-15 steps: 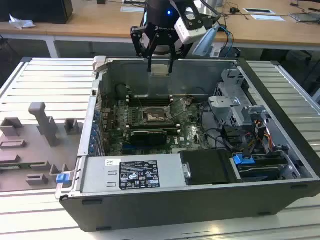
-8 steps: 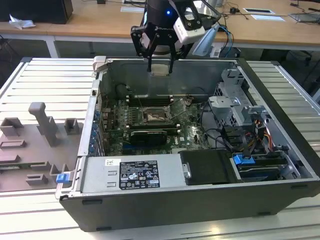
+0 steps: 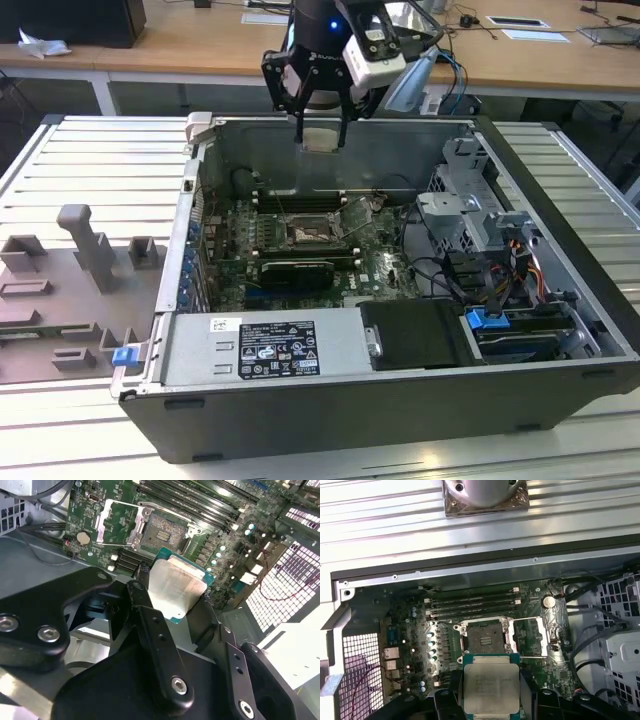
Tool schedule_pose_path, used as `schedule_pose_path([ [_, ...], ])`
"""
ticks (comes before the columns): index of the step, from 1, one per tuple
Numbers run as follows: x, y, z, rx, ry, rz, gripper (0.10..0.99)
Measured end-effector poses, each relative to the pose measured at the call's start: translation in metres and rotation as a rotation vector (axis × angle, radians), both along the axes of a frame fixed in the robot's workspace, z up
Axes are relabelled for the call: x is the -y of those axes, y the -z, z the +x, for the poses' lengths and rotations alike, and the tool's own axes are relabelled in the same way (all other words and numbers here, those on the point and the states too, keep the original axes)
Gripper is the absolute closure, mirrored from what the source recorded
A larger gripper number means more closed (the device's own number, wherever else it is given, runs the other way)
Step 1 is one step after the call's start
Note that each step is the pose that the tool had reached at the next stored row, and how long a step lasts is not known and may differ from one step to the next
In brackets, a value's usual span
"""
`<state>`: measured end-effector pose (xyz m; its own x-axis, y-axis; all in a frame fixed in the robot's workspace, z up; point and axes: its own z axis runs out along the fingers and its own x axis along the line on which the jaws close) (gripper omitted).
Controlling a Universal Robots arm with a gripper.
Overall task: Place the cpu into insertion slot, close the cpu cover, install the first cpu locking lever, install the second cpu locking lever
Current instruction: 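Place the cpu into insertion slot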
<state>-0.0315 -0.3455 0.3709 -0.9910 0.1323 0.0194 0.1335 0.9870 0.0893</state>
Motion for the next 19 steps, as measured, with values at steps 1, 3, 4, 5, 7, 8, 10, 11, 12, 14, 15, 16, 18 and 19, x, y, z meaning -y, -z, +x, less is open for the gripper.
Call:
schedule_pose_path([
  [1,0.0000,0.0000,0.0000,0.0000,0.005,0.000,0.545],
  [3,0.0000,0.0000,0.0000,0.0000,0.014,0.000,0.545],
  [4,0.0000,0.0000,0.0000,0.0000,0.020,0.000,0.545],
  [5,0.0000,0.0000,0.0000,0.0000,0.027,0.000,0.545],
  [7,0.0000,0.0000,0.0000,0.0001,0.042,0.000,0.545],
  [8,0.0000,0.0000,0.0000,0.0001,0.047,0.000,0.545],
  [10,0.0000,0.0000,0.0000,0.0000,0.055,0.000,0.545],
  [11,0.0000,0.0000,0.0000,0.0001,0.059,0.000,0.545],
  [12,0.0000,0.0000,0.0000,0.0001,0.066,0.000,0.545],
  [14,0.0000,0.0000,0.0000,0.0000,0.075,0.000,0.545],
  [15,0.0000,0.0000,0.0000,0.0000,0.078,0.000,0.545],
  [16,0.0000,0.0000,0.0000,0.0000,0.084,0.000,0.545],
  [18,0.0000,0.0000,0.0000,0.0000,0.094,0.000,0.545],
  [19,0.0000,0.0000,0.0000,0.0000,0.098,0.000,0.545],
])
